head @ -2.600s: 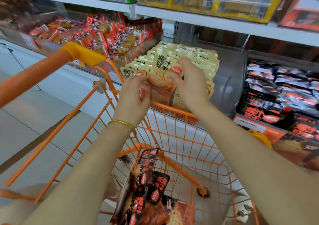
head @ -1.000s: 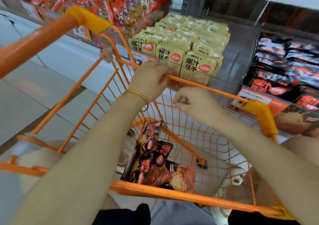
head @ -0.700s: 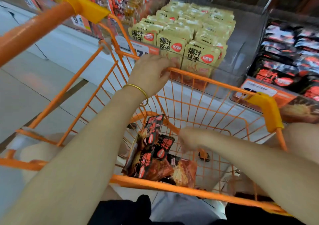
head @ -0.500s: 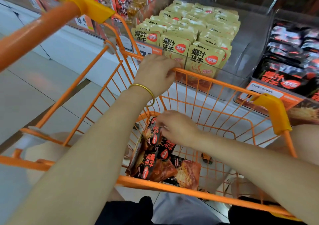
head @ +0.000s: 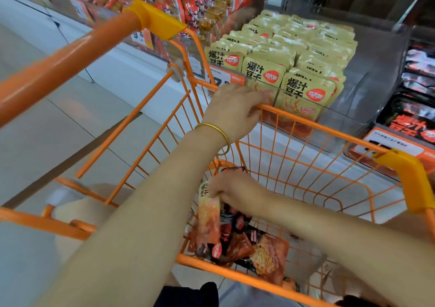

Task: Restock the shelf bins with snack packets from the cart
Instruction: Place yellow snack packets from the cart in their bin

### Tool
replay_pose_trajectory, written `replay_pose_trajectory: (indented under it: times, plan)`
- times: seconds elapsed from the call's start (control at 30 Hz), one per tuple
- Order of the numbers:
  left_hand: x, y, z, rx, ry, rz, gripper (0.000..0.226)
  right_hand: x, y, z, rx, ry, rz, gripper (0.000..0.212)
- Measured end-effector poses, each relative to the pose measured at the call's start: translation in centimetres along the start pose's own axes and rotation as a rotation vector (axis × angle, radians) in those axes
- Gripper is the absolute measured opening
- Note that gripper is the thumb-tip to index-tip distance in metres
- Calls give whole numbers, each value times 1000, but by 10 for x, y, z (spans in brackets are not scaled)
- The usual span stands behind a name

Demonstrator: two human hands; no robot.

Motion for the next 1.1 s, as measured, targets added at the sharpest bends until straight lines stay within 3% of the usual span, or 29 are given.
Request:
replay_pose_trajectory:
  times: [0.1, 0.23, 0.37, 0.43, 0.57, 0.63, 0.77, 0.83, 0.87, 0.93, 1.1]
  plan:
    - [-4, -8, 5, 35, -55, -169, 33, 6, -56, -10, 119, 140, 255, 23]
    - [-11, -29, 8, 158, -186, -332, 19, 8, -114, -30, 354, 175, 491, 47]
    - [-13, -37, 3, 131, -323, -457, 20, 13, -150, -30, 503, 156, 704, 33]
    - [-16, -42, 2, 161, -406, -577, 28, 12, -163, -25, 551, 146, 724, 34]
    - [-29, -49, -1, 209, -502, -786, 10, 6, -182, -11, 652, 158, 700, 26]
    - [-35, -48, -2, 200, -516, -837, 17, 5, -188, 0, 701, 175, 718, 25]
    - [-46, -62, 13, 354, -529, -811, 30, 11, -204, 29, 604, 315, 595, 32]
    - [-50, -71, 24, 453, -532, -790, 35, 7, -215, 45, 478, 373, 509, 20]
    - [-51, -71, 27, 490, -545, -789, 38, 3, -222, 51, 493, 363, 499, 10]
    - [-47, -65, 27, 508, -538, -733, 49, 1, -239, 61, 653, 333, 541, 4]
    - [-37, -44, 19, 464, -355, -290, 55, 6, -256, 71, 1049, 293, 594, 9]
Point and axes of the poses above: each hand's wrist, its own z-axis towards the middle knuckle, its own y-axis out of the palm, x = y × z, the point moved 4 cm from there along z, towards the middle knuckle, and after that the axes turned 5 degrees about y, right-handed, at the moved point
